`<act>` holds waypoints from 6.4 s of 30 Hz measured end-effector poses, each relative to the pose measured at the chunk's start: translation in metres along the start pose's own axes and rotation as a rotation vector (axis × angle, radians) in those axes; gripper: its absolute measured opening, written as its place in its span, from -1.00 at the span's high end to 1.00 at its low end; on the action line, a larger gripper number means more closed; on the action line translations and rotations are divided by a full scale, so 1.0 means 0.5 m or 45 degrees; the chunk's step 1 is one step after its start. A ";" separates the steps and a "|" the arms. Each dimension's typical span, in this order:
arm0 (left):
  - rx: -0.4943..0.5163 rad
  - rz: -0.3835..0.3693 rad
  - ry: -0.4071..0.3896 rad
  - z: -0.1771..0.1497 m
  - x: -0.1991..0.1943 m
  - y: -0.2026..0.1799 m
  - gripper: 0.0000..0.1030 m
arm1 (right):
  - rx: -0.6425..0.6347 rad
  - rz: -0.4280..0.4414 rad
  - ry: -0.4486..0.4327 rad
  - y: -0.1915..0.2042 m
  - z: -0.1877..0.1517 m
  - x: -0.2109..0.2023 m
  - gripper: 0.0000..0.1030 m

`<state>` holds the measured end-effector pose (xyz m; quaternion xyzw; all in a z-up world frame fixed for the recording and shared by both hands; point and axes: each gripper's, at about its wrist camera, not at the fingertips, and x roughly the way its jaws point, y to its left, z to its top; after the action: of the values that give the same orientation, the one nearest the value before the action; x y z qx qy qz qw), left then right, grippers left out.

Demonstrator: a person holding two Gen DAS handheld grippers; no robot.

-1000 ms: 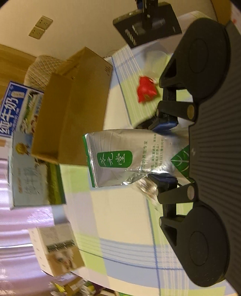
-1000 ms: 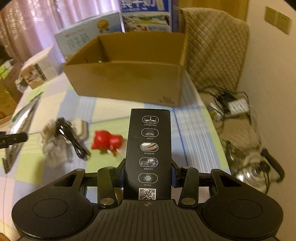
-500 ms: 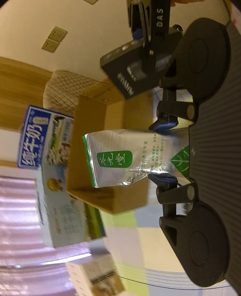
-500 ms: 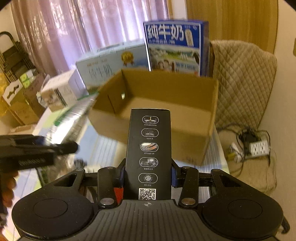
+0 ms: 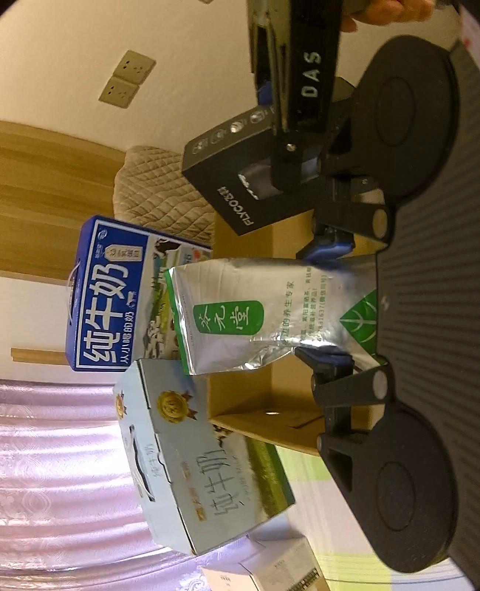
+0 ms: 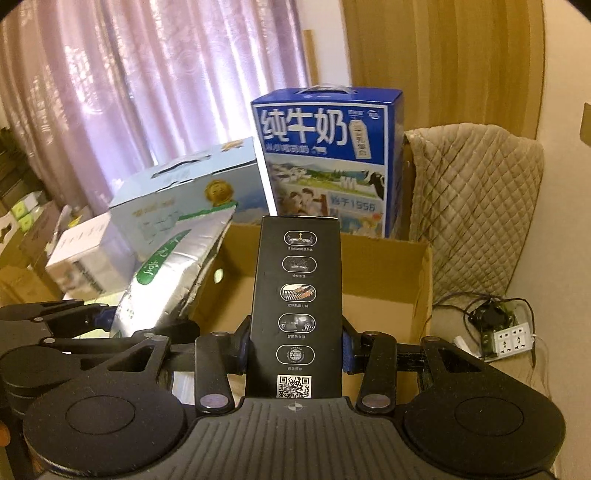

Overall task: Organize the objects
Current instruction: 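Carry the tea bag and shaver box with both tools over the cardboard box, then lower both items into the box and open both tools, then withdraw both tools from the box back toward the table items, then grasp the clear plastic cup with the right tool while the left tool grasps the cotton-swab pack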

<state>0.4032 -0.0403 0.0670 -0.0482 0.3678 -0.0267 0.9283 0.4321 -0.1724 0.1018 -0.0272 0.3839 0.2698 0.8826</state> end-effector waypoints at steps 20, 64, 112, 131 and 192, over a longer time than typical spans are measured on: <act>-0.114 -0.014 0.214 0.019 0.252 0.026 0.17 | 0.153 -0.108 0.149 -0.082 0.015 0.215 0.21; 0.036 0.071 0.226 -0.002 0.235 0.062 -0.76 | 0.238 -0.054 0.138 -0.105 0.000 0.225 -0.62; -0.056 0.190 0.169 -0.182 -0.124 0.019 -0.98 | -0.009 0.055 0.024 -0.032 -0.193 -0.104 -0.62; -0.153 0.265 0.245 -0.359 -0.181 0.047 -0.97 | -0.251 0.181 0.139 -0.022 -0.362 -0.126 -0.61; 0.027 0.225 0.449 -0.436 -0.008 0.279 -0.17 | -0.329 -0.009 0.401 -0.070 -0.496 0.017 0.16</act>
<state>0.2527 0.0837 -0.1036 -0.0006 0.5272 0.0431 0.8487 0.2897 -0.2617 -0.0844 -0.1834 0.4793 0.3063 0.8018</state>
